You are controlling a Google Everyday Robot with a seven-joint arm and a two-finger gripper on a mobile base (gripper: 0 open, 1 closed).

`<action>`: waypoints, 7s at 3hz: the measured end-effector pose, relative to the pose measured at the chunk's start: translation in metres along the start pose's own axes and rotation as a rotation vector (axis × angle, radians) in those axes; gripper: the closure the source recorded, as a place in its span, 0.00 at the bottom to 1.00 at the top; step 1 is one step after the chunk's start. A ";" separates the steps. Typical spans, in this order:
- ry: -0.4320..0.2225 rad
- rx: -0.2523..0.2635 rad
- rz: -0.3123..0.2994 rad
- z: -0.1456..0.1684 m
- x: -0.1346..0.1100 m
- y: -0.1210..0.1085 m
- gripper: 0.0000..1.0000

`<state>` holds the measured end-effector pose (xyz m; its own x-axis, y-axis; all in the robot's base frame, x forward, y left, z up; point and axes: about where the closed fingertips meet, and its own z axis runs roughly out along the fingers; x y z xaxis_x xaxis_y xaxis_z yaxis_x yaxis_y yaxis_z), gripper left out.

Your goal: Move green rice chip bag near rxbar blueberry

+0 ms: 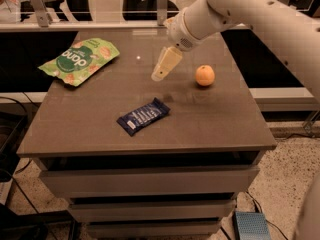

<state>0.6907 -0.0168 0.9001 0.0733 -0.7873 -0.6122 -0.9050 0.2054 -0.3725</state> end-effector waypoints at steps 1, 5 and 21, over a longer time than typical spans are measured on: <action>-0.025 -0.023 0.016 0.049 -0.004 -0.023 0.00; -0.250 -0.157 0.030 0.181 -0.102 -0.045 0.00; -0.093 -0.033 0.332 -0.003 0.012 0.123 0.59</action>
Offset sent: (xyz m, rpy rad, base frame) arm 0.1181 0.1002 -0.0463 0.1111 0.0434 0.0655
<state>0.5791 -0.0027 0.8492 -0.1911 -0.6239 -0.7578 -0.8987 0.4216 -0.1204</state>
